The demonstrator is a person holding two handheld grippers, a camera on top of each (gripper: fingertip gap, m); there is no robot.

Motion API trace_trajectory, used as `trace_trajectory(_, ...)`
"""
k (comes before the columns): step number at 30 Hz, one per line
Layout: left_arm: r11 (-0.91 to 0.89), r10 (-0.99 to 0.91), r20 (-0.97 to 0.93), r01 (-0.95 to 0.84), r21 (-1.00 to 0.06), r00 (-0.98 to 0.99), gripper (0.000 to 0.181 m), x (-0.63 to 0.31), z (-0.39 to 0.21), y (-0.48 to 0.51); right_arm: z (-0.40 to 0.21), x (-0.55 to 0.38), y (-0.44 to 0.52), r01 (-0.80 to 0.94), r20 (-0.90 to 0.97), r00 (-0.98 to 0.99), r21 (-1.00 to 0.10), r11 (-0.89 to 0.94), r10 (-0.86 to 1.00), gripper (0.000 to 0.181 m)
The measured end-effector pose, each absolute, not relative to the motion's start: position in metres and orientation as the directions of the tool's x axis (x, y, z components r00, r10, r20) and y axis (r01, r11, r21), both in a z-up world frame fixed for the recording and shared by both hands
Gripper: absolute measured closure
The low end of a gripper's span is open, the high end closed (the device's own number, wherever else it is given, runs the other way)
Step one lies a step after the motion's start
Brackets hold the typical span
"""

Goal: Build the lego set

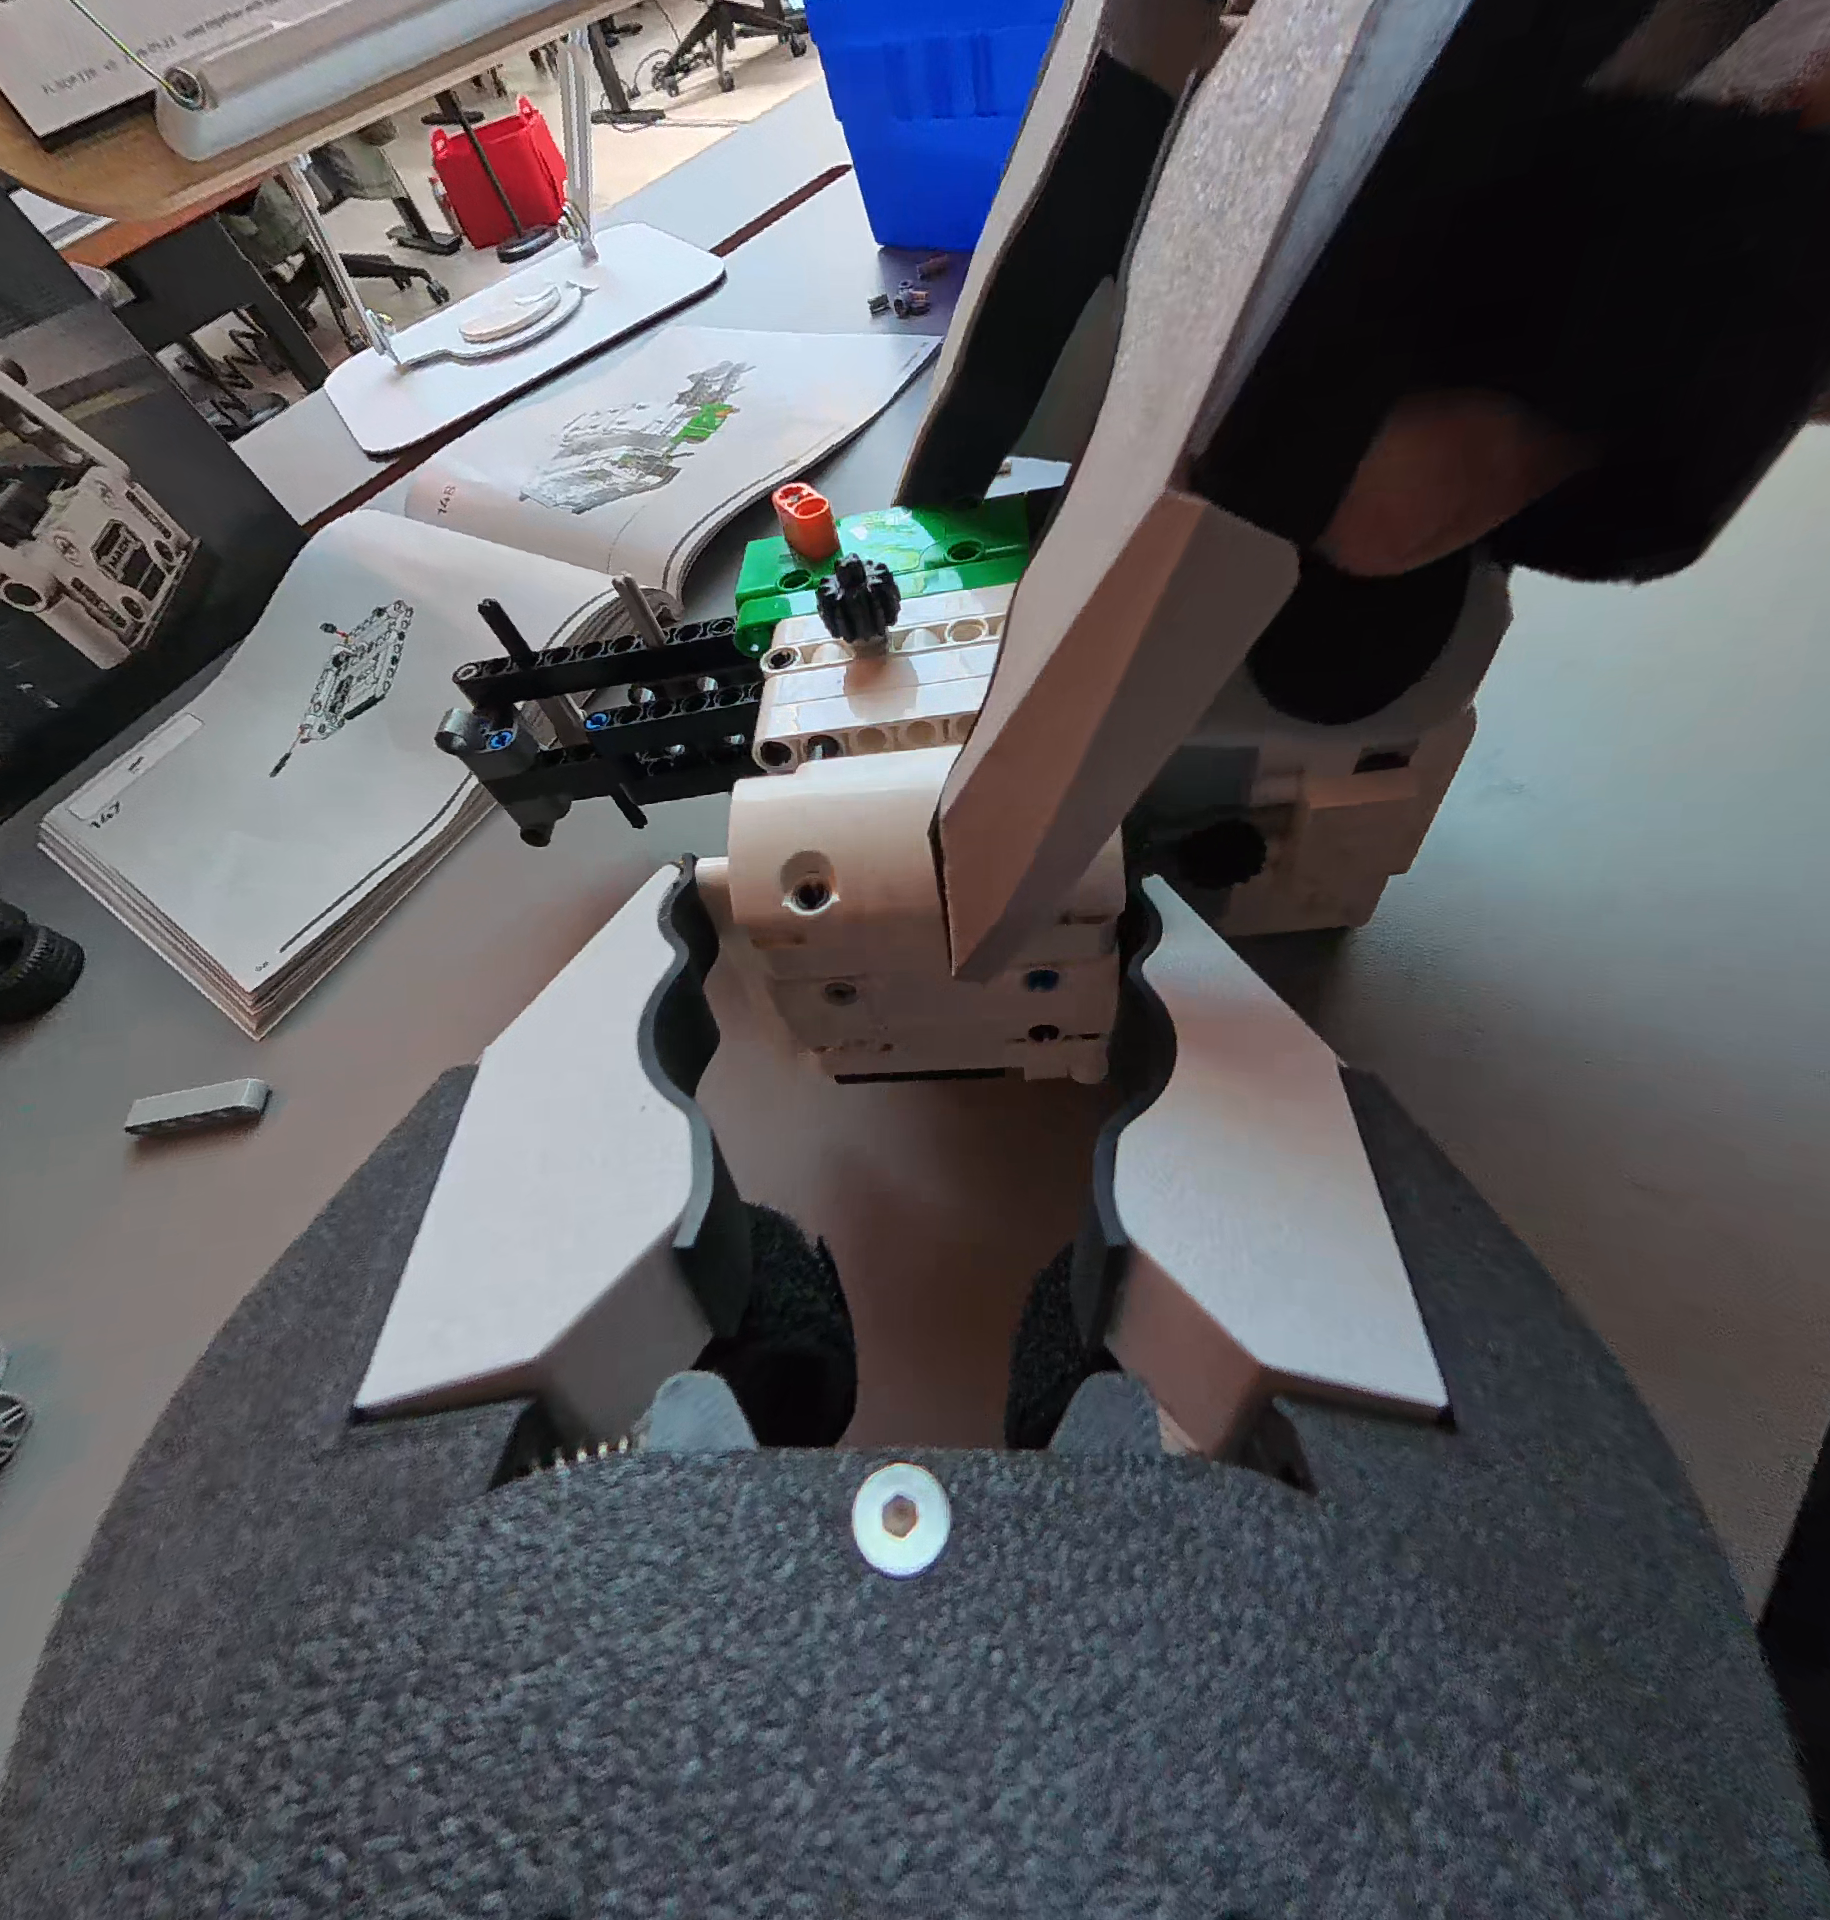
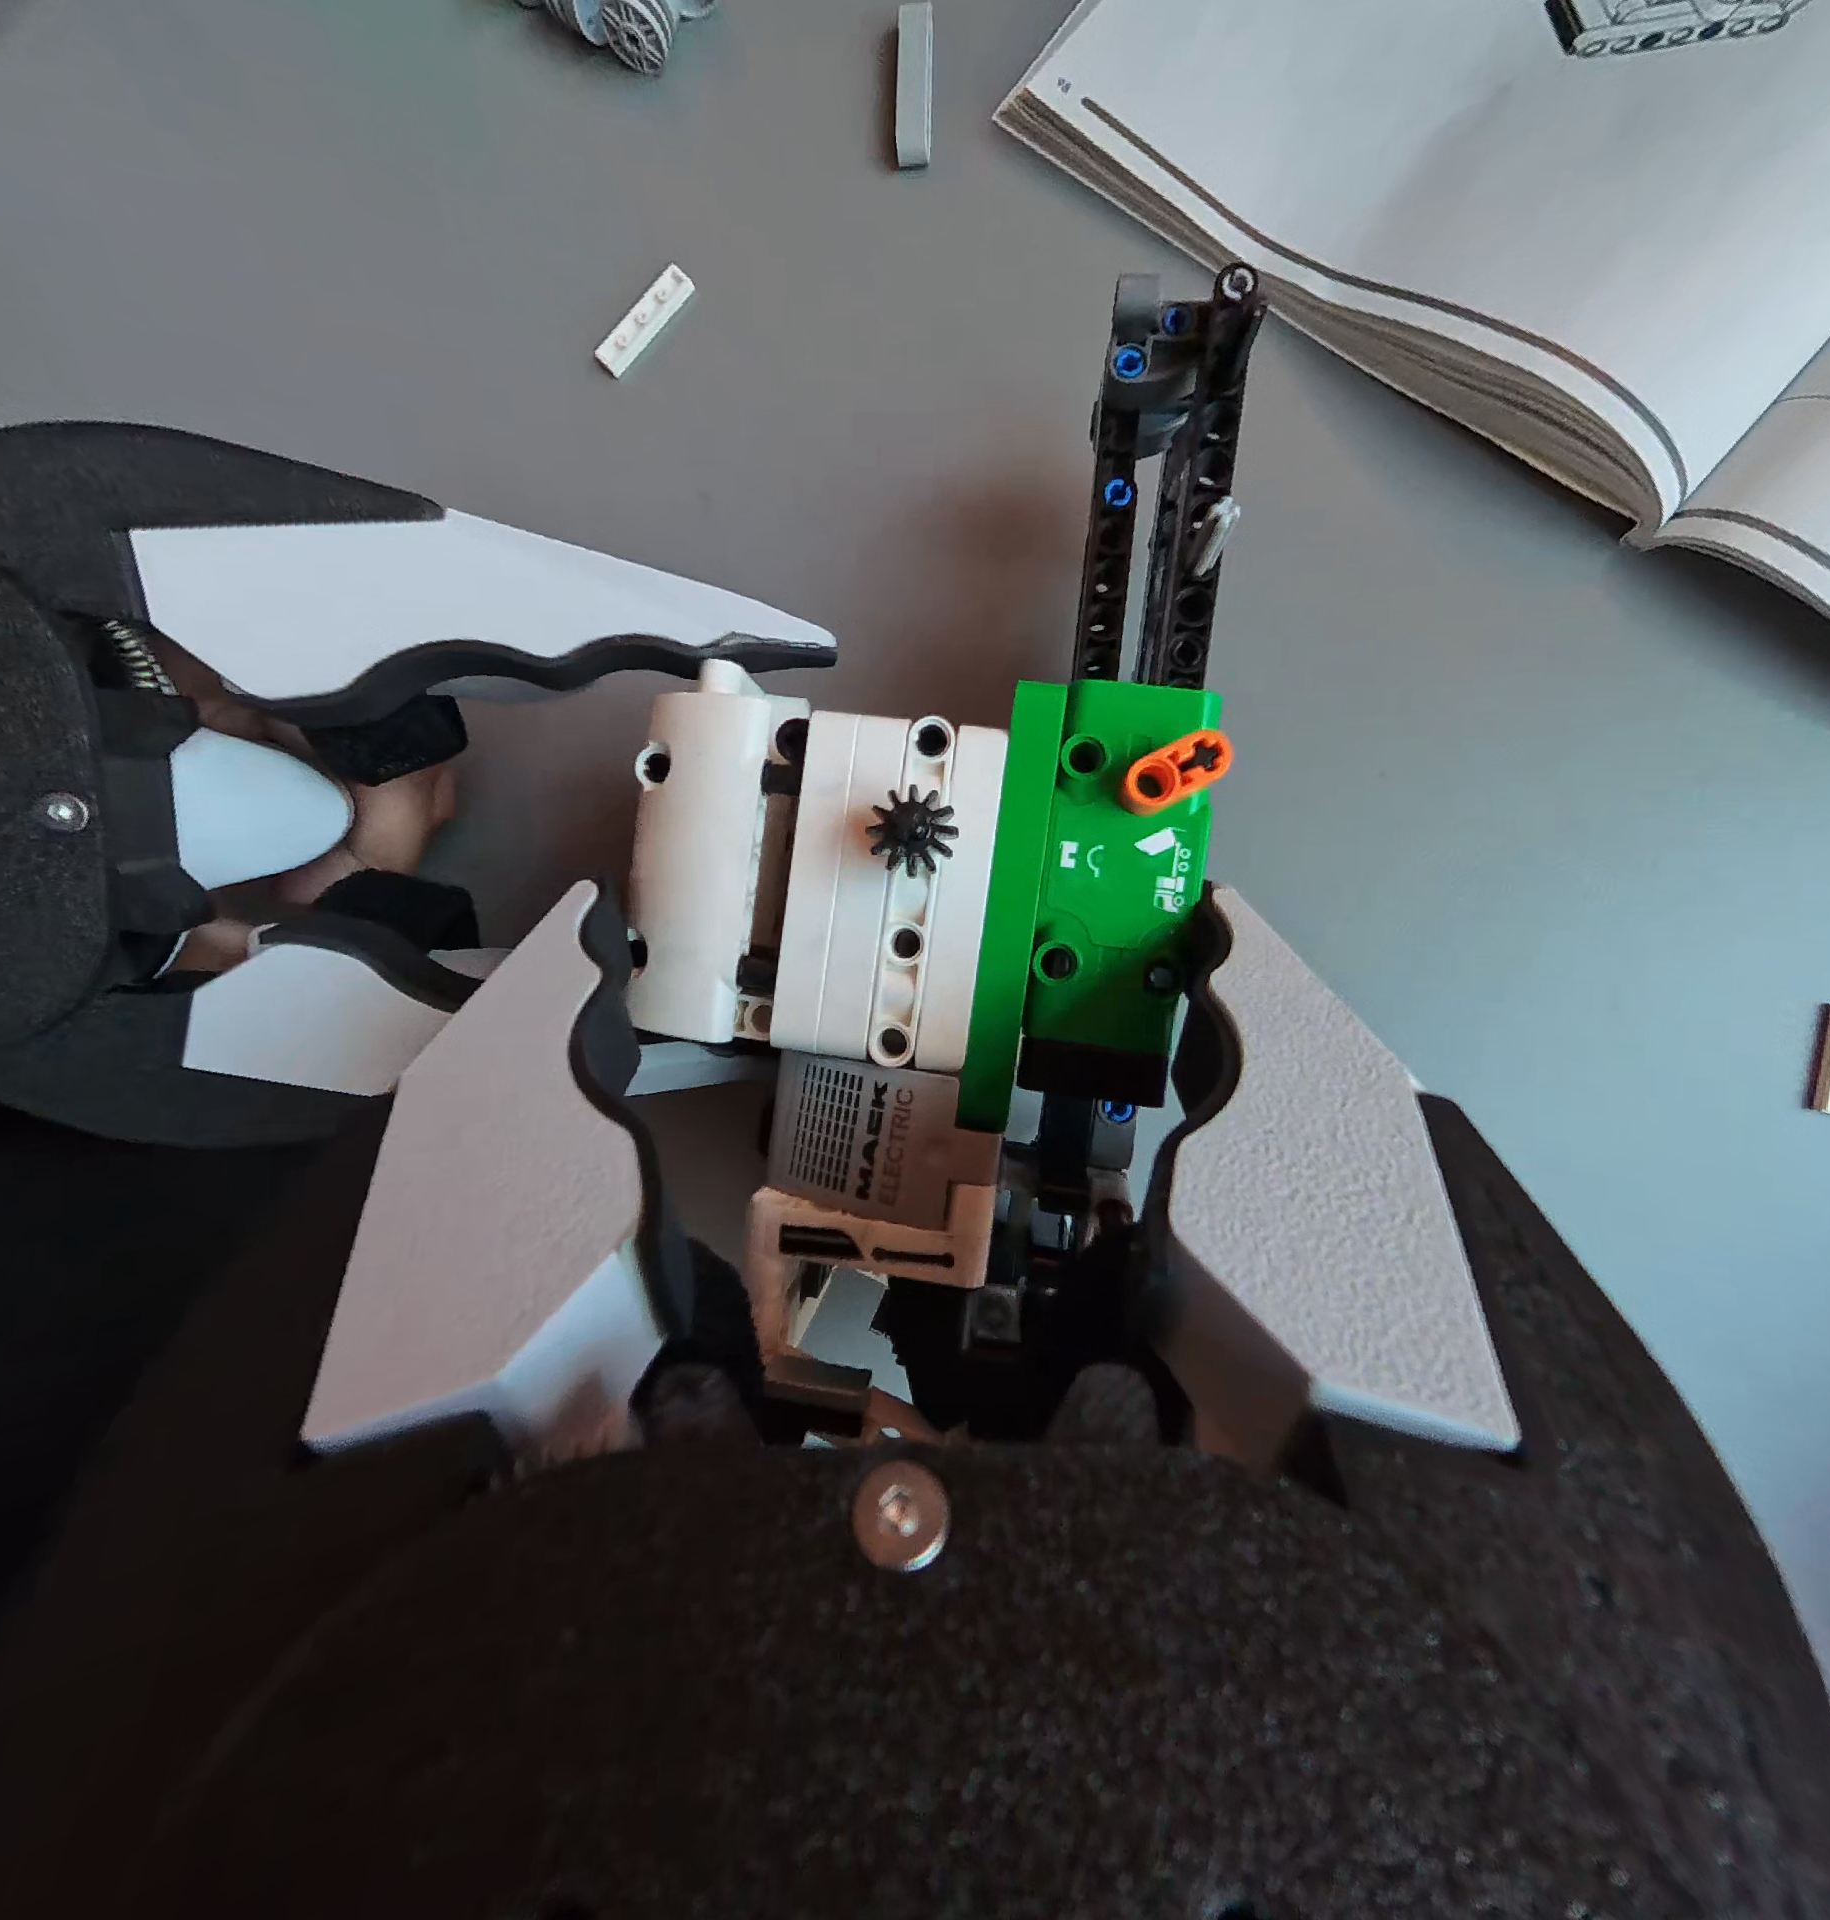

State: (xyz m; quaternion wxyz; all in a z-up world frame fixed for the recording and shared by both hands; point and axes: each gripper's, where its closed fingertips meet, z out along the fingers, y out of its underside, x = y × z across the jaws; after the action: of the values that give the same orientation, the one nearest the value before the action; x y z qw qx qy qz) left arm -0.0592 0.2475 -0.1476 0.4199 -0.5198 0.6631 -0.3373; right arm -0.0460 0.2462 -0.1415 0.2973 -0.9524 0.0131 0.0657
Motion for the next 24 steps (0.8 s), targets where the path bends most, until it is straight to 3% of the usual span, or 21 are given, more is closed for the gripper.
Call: trace_trajectory(24, 0.261, -0.964, -0.245, -0.540, -0.800, -0.102, 0.107, -0.0610, -0.1522, 0.2490, -0.1433, -0.0459, 0.2442, -0.078, -0.127, 0.992, -0.527, -0.846, -0.012, 0.077)
